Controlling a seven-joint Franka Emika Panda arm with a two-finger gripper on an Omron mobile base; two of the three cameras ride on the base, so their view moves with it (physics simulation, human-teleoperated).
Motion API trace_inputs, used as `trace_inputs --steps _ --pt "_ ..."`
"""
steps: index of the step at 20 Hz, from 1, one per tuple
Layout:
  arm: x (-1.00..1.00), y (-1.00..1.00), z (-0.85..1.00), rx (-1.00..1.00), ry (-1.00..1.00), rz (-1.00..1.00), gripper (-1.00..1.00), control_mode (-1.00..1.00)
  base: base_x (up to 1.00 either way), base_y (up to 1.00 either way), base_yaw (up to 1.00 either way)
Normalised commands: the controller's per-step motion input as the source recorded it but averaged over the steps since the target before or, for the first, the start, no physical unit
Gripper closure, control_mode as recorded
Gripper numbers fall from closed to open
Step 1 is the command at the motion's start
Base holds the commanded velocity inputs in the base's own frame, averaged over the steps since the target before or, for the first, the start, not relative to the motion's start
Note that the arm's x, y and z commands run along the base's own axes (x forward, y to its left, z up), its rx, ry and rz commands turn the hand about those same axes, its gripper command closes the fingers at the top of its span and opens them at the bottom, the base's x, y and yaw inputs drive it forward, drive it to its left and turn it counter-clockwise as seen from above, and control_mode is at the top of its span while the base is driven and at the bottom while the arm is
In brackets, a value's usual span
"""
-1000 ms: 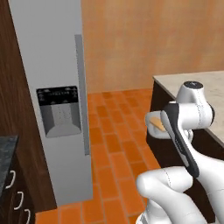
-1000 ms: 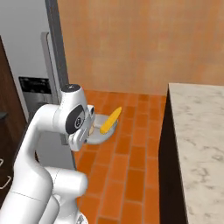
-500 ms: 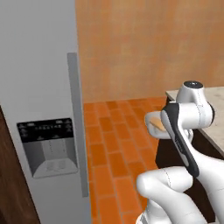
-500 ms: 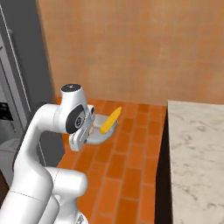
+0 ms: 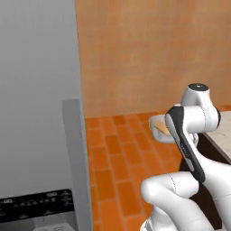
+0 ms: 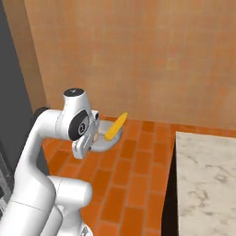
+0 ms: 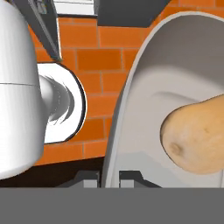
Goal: Take the meat container that has the shrimp and place it on the second highest rack of the freezer. Then take the vegetable container that has the corn and squash and place it on the highest rack of the freezer.
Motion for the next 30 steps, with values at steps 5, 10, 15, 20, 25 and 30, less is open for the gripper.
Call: trace_inputs --steps 5,10,15,20,25,30 --pt "0.00 0.00 0.00 0.00 0.00 0.00 1.00 1.00 1.00 -0.46 0.03" --pt "0.00 0.00 0.00 0.00 0.00 0.00 1.00 1.00 1.00 -0.25 0.06" --pt "0.00 0.00 0.00 0.00 0.00 0.00 1.00 1.00 0.91 -0.25 0.29" --pt "0.00 0.00 0.00 0.00 0.00 0.00 1.00 1.00 0.43 -0.24 0.83" --pt "0.00 0.00 0.00 0.00 0.00 0.00 1.00 1.00 0.20 -0.14 0.95" --pt "0.00 0.00 0.00 0.00 0.00 0.00 1.00 1.00 0.27 -0.14 0.94"
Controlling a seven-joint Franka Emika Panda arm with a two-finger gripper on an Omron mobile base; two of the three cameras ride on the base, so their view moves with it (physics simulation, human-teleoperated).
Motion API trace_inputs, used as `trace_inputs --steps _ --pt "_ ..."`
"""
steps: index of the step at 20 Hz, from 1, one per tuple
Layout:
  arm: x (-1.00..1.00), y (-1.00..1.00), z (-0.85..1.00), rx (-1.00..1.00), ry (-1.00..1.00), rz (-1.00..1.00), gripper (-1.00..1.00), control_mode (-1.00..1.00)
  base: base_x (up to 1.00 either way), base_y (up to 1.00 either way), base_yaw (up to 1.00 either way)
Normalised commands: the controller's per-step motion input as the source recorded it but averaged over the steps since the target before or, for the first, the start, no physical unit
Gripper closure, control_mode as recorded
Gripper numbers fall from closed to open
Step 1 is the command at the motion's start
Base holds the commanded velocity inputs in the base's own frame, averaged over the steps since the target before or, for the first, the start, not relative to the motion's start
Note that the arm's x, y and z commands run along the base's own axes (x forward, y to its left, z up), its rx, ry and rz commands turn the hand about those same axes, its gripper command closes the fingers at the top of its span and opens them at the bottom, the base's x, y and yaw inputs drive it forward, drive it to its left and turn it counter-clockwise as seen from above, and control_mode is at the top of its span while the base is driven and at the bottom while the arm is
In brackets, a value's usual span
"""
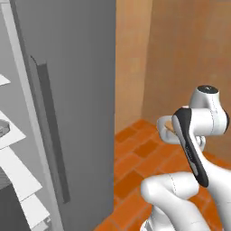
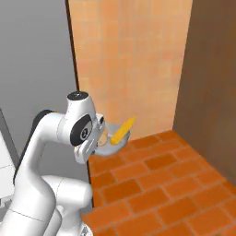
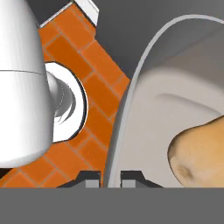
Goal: Take the meat container that has the shrimp and place it on the second highest rack of the freezer. Then take the vegetable container that has the corn and squash and place it on the highest rack of the freezer.
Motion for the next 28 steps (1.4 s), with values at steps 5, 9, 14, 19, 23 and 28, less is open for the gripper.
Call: trace_inputs --steps 5,9,14,19,23,28 --pt "0.00 0.00 0.00 0.00 0.00 0.00 1.00 1.00 0.30 -0.14 0.93" --pt "0.00 0.00 0.00 0.00 0.00 0.00 1.00 1.00 0.29 -0.11 0.91" --pt "0.00 0.00 0.00 0.00 0.00 0.00 1.00 1.00 0.18 -0.06 0.80" --pt "0.00 0.00 0.00 0.00 0.00 0.00 1.00 1.00 0.16 0.00 0.56" --pt "0.00 0.00 0.00 0.00 0.00 0.00 1.00 1.00 0.17 -0.13 0.38" --pt "0.00 0.00 0.00 0.00 0.00 0.00 1.00 1.00 0.59 0.17 0.08"
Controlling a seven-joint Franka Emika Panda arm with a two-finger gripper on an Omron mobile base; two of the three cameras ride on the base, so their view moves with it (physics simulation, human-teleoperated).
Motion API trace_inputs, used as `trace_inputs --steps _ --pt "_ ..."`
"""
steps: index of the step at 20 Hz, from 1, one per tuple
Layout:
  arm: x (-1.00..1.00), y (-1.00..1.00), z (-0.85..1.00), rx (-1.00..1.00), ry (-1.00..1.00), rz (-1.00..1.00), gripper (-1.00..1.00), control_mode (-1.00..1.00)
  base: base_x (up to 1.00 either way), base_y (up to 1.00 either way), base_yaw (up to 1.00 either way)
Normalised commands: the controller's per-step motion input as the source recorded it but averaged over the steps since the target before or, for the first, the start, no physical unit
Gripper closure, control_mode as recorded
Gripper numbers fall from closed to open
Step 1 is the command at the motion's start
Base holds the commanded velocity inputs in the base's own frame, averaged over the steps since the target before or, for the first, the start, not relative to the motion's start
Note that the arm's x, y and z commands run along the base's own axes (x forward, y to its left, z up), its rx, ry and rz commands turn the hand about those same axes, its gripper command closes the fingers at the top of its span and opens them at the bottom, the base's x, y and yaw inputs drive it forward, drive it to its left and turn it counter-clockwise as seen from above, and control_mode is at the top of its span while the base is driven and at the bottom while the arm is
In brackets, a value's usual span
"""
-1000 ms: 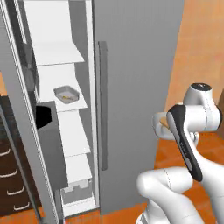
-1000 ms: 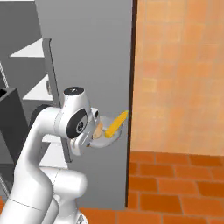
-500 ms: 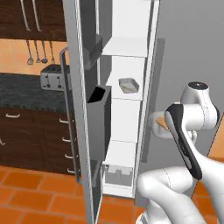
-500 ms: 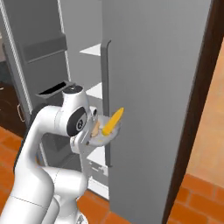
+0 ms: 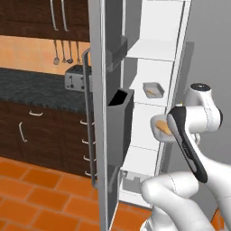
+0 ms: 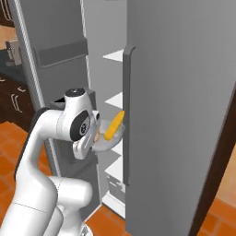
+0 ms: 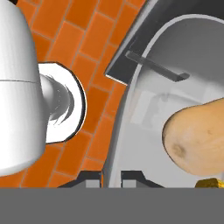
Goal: Take the meat container that has the shrimp and place it on the second highest rack of the freezer. Then take the vegetable container that has the corn and squash and place it on the highest rack of the freezer.
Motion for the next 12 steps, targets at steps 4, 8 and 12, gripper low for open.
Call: trace_inputs --steps 4,8,12 --pt "0.00 0.00 0.00 0.00 0.00 0.00 1.00 1.00 0.64 0.07 0.06" --pt "0.00 0.00 0.00 0.00 0.00 0.00 1.00 1.00 0.26 0.03 0.04" --pt "0.00 0.00 0.00 0.00 0.00 0.00 1.00 1.00 0.39 0.07 0.00"
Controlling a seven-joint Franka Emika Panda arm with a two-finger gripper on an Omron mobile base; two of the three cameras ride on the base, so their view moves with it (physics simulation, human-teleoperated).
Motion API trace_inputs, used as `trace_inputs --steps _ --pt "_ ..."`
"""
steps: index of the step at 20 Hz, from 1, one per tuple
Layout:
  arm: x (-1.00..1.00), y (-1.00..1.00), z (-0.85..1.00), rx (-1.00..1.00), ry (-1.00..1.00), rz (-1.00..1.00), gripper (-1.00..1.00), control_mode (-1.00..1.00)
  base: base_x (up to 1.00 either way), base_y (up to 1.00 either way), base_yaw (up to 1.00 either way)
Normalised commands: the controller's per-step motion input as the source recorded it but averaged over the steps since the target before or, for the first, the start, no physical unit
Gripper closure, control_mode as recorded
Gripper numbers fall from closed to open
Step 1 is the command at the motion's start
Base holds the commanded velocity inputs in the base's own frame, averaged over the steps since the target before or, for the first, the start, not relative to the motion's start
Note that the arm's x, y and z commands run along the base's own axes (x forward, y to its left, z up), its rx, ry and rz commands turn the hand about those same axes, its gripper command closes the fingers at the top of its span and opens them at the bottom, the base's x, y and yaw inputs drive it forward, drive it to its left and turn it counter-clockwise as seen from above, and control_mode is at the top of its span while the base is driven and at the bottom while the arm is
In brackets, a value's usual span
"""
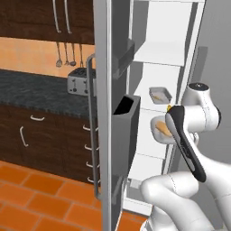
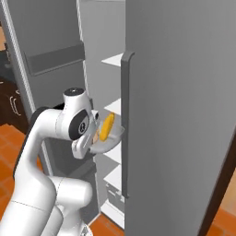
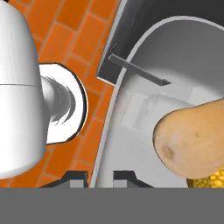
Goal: Take the meat container that has the shrimp and place it on the second highest rack of the freezer. Then take the vegetable container that has the corn and squash and place it on the highest rack of the freezer.
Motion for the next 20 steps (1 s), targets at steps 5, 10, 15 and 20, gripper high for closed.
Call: trace_inputs --steps 5,10,15,20 --pt "0.00 0.00 0.00 0.00 0.00 0.00 1.00 1.00 0.08 0.07 0.05" --pt "0.00 0.00 0.00 0.00 0.00 0.00 1.00 1.00 -0.10 0.11 0.05" --pt "0.00 0.00 0.00 0.00 0.00 0.00 1.00 1.00 -0.14 0.22 0.08" --pt "0.00 0.00 0.00 0.00 0.00 0.00 1.00 1.00 -0.08 0.34 0.13"
